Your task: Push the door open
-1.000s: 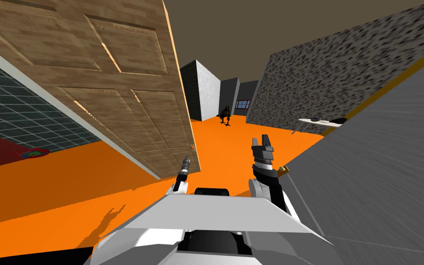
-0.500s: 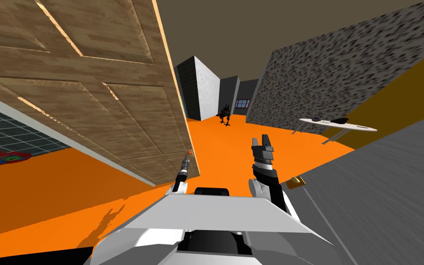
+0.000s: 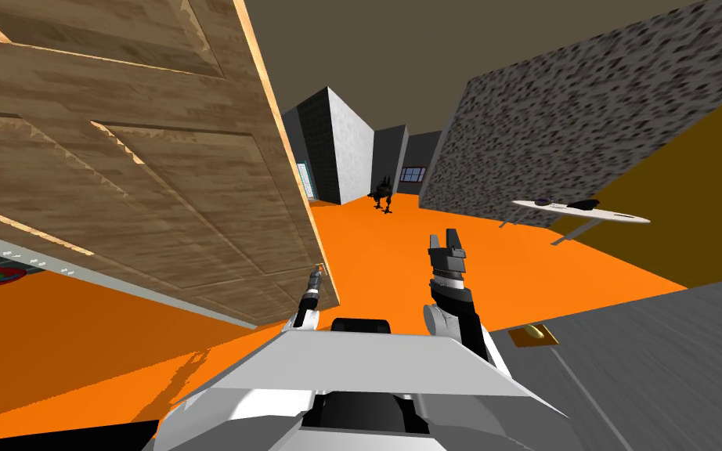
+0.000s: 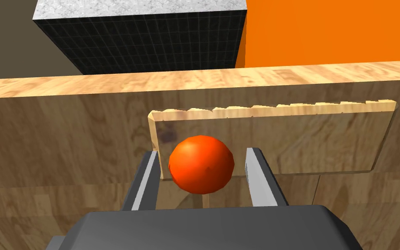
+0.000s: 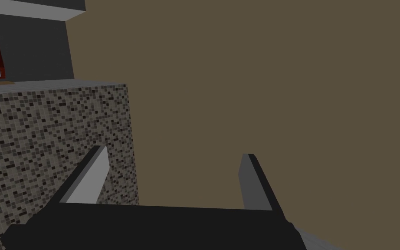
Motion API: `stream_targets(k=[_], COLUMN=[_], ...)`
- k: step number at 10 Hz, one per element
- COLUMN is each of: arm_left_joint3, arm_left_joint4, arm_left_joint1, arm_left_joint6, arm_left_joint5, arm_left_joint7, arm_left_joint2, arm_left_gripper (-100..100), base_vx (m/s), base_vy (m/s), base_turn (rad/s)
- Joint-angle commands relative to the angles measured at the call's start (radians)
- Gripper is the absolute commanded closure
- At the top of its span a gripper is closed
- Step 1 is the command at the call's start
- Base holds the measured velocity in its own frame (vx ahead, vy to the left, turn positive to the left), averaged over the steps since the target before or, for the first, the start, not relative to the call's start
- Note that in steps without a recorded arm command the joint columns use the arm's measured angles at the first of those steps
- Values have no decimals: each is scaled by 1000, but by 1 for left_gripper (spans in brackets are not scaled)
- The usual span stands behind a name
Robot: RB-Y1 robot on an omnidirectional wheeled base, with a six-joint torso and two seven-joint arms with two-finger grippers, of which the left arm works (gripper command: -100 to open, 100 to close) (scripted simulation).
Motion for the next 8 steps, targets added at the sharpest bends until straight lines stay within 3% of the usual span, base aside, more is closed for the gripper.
stream_targets(k=[1, 5, 8], arm_left_joint3=[0, 0, 31], arm_left_joint4=[1, 1, 5], arm_left_joint1=[0, 0, -1], arm_left_joint6=[2, 2, 9], arm_left_joint5=[0, 0, 17], arm_left_joint7=[0, 0, -11], arm_left_joint2=[0, 0, 8], arm_left_gripper=[100, 100, 100], base_vx=[-39, -14, 146], base_vy=[-4, -2, -43], base_turn=[-14, 0, 52])
